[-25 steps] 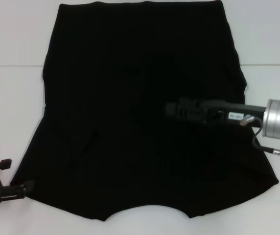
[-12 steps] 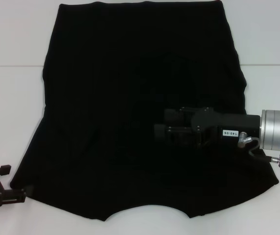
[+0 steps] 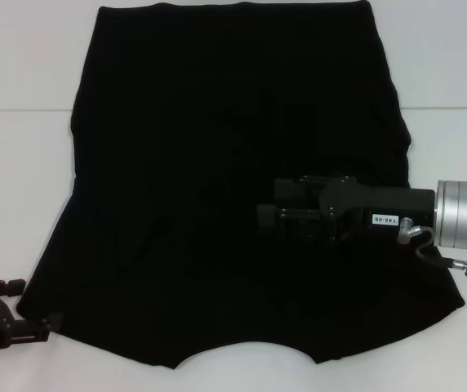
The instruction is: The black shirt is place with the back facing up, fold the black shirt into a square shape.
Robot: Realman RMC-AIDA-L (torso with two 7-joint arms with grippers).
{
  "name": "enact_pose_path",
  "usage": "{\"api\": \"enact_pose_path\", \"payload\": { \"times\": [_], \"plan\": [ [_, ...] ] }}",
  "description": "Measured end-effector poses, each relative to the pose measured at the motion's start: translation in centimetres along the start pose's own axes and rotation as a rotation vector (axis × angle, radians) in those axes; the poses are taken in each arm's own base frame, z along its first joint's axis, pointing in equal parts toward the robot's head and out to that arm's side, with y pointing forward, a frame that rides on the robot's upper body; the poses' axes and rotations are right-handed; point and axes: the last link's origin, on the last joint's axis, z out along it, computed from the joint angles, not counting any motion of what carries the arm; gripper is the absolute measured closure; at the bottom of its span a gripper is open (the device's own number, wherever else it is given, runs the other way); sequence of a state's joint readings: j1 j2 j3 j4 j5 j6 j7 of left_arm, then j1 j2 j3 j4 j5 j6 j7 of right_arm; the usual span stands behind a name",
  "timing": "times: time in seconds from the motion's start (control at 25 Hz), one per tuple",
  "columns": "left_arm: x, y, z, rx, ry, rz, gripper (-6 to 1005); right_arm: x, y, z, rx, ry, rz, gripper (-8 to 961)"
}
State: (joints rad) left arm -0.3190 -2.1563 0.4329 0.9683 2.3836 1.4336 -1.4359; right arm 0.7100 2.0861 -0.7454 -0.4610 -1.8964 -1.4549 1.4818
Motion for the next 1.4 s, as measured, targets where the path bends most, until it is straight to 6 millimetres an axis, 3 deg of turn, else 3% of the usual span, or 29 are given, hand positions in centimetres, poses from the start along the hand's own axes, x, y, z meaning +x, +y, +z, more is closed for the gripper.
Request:
{"api": "enact_pose_path", "payload": {
  "times": [1.4],
  "plan": [
    [1.3,0.8,0.3,-0.094,-0.008,0.017,96,-0.4,-0.2,-0.2,0.009,-0.022,-0.009,188]
  ]
}}
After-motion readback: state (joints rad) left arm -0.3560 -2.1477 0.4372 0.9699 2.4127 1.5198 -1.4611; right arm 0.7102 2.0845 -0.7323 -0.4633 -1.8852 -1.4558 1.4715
